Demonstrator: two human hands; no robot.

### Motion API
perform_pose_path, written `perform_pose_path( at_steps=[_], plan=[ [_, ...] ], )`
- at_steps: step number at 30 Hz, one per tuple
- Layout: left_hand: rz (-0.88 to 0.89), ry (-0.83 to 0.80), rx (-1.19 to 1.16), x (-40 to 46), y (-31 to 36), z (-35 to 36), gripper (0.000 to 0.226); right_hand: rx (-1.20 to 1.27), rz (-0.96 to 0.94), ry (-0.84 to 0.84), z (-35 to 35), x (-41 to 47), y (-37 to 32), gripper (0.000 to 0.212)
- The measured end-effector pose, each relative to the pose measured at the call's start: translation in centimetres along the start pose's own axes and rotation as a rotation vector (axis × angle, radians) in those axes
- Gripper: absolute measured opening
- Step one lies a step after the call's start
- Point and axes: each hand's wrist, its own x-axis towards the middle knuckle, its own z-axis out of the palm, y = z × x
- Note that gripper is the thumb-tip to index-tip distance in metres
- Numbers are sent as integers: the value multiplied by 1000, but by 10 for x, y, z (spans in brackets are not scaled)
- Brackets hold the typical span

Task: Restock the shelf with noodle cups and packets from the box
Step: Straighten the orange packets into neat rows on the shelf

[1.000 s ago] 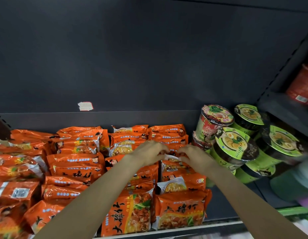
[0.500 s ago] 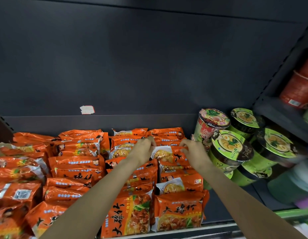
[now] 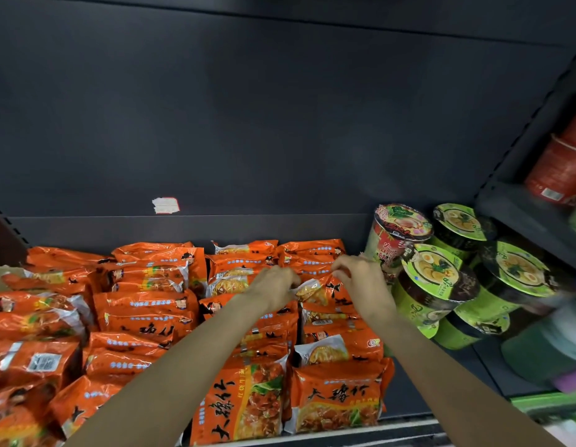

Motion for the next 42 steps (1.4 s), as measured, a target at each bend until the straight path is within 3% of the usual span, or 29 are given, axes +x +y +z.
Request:
perform_pose_path(
  at_steps=[2, 4, 9, 15, 18, 23, 28, 32, 36, 39, 42],
  plan=[
    [17, -7, -91, 1, -4, -1, 5, -55, -25, -42, 3, 0, 0, 10],
    [31, 50, -299, -1, -6, -2, 23, -43, -4, -94, 6, 1, 1, 17],
    [54, 177, -362, -1, 0, 1, 25, 300, 191, -108, 5, -1, 2, 47],
    [35, 235, -319, 4, 1, 4, 18, 187, 313, -202, 6, -4, 16, 32],
    [24, 237, -315, 4, -1, 7, 17, 89, 281, -90, 7, -3, 11, 20],
    [4, 172, -304, 4, 0, 6, 8, -84, 23, 31, 10, -3, -1, 15],
    [-7, 231, -553, -7, 1, -2, 29, 66, 56, -178, 18, 2, 5, 26],
    [41, 280, -411, -4, 3, -6, 28, 205, 148, -245, 14, 3, 14, 44],
    [10, 270, -424, -3, -3, -7, 30, 52, 231, -308, 11, 0, 25, 30],
    [38, 257, -342, -8, -14, -4, 40, -5, 120, -245, 7, 5, 18, 23],
    [57, 222, -225, -12, -22, -1, 35, -93, -24, -180, 3, 15, 6, 23]
  ],
)
